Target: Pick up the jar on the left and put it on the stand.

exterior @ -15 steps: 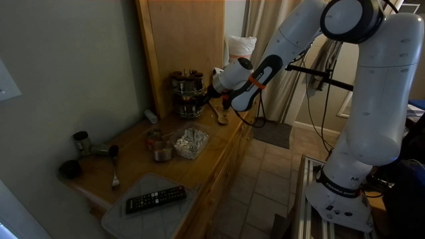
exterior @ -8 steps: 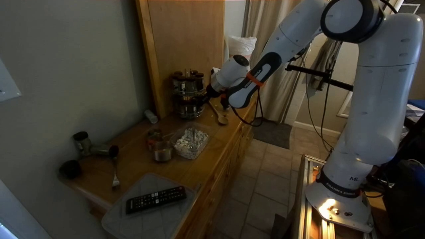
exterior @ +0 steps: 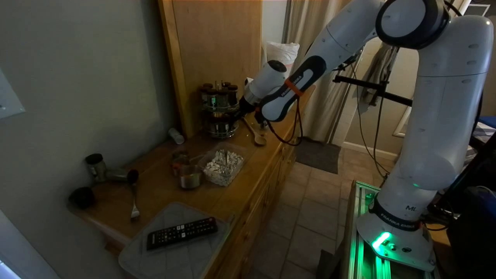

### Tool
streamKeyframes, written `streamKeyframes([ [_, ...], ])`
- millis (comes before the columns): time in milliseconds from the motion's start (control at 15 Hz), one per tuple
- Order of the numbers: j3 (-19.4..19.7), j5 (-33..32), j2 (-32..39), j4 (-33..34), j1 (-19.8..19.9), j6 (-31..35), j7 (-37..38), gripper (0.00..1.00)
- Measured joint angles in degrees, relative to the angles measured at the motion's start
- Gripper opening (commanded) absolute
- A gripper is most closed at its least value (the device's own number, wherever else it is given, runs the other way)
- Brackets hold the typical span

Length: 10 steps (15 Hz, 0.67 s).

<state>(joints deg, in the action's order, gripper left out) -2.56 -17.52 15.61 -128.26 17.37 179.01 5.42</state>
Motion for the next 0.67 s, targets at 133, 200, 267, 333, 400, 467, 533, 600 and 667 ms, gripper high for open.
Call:
streamKeyframes([
  [133,-1.0,0.8,0.0,0.3,1.1,-1.3,0.0,0.94],
  [200,-1.4,1.1,0.0,0.3,1.7,-1.9,0.0,0.99],
  [267,-1.8,1.3,0.0,0.3,2.2,-2.4,0.0,1.00],
  [333,-2.1,1.4,0.0,0.4,2.6,-2.8,0.0,1.00],
  [400,-2.4,1.6,0.0,0.4,3.0,-3.3,0.0,1.00],
  [467,-2.8,1.7,0.0,0.5,3.4,-4.0,0.0,1.00],
  [533,-3.2,1.9,0.0,0.5,3.9,-4.7,-0.1,1.00],
  [600,-4.0,2.4,0.0,0.5,4.4,-5.7,-0.3,1.00],
  [667,-4.8,3.1,-0.1,0.6,5.0,-7.0,-0.6,1.00],
])
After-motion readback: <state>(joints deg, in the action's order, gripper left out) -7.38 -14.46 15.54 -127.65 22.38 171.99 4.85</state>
